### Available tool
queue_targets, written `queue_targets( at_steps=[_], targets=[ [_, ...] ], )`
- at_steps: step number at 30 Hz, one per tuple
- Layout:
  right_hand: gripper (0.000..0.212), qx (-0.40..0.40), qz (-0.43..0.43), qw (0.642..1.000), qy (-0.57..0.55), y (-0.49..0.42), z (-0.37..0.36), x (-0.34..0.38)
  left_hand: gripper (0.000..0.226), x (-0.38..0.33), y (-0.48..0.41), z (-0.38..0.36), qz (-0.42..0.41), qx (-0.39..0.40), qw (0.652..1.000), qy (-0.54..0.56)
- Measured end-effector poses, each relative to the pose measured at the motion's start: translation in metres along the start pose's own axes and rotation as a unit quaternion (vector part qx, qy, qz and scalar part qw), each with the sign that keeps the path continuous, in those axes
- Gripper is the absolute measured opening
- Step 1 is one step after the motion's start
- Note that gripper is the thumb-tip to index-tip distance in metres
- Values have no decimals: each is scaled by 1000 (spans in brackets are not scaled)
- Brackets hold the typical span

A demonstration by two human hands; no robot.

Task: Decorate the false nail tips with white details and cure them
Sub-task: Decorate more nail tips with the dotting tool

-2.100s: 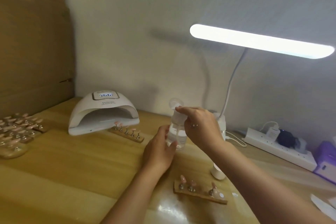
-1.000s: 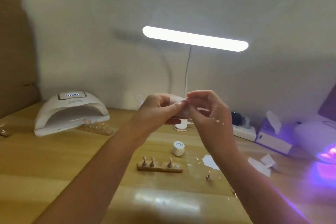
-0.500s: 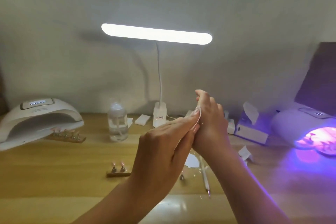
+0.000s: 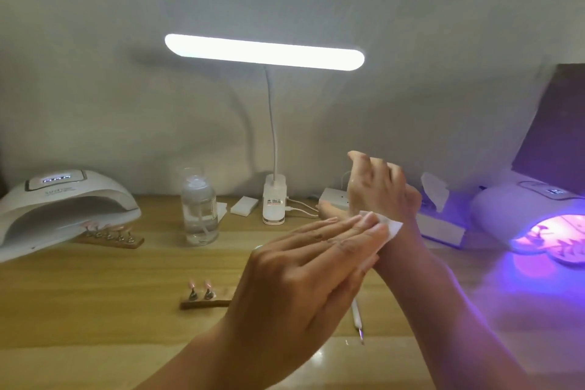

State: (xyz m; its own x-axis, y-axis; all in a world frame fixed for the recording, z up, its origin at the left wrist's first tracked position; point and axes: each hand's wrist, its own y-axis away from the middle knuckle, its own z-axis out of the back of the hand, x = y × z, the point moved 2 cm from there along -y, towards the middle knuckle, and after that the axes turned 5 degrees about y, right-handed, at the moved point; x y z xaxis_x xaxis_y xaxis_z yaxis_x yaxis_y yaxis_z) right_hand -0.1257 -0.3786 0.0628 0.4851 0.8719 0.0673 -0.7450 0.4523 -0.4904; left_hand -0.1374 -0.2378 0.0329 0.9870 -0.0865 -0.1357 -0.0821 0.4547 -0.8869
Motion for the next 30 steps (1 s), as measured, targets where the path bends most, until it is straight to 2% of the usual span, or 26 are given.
queue_targets(
  at_steps=[2,5,6,8,10,13,16,18,19,20,21,22,24,26,28,29,30],
  targets=[
    [58,23,6,999,-37,2,7,1,28,4,-4,10,-11,-2,1000,-9],
    [67,79,23,989,-125,9,16,8,28,19,-16,34,65,-73,994,-50],
    [66,93,35,987,-128,11,17,12,27,22,-18,39,88,-93,990,-60],
    [48,99,59,985,-126,15,18,21,26,22,-18,38,100,-87,990,-48],
    [38,96,62,988,-105,14,17,27,27,14,-13,25,92,-41,995,2],
    [47,80,8,994,-74,11,9,24,27,-7,-6,2,37,22,997,60],
    [48,56,10,992,-116,10,5,19,24,-24,-7,-6,-27,19,998,52],
    [46,64,37,989,-126,7,2,18,25,-24,-11,-2,-23,7,999,48],
    [43,77,45,983,-158,4,2,19,26,-21,-12,2,-14,0,999,48],
    [37,100,45,966,-236,2,2,21,27,-17,-13,6,1,-12,999,48],
    [27,127,42,923,-361,1,4,24,27,-11,-15,13,27,-37,998,49],
    [23,158,33,851,-499,1,7,28,27,-2,-18,21,66,-76,993,56],
    [35,230,-5,688,-688,4,9,29,25,21,-20,40,143,-164,973,75],
    [62,319,-43,528,-786,8,6,32,26,39,-19,53,175,-208,961,56],
    [93,374,-40,375,-847,13,8,38,27,45,-15,53,174,-187,967,9],
    [104,384,-30,313,-868,15,10,40,28,44,-13,47,165,-158,974,-15],
    [111,382,-27,268,-884,16,13,41,29,41,-12,39,147,-123,981,-34]
  ],
)
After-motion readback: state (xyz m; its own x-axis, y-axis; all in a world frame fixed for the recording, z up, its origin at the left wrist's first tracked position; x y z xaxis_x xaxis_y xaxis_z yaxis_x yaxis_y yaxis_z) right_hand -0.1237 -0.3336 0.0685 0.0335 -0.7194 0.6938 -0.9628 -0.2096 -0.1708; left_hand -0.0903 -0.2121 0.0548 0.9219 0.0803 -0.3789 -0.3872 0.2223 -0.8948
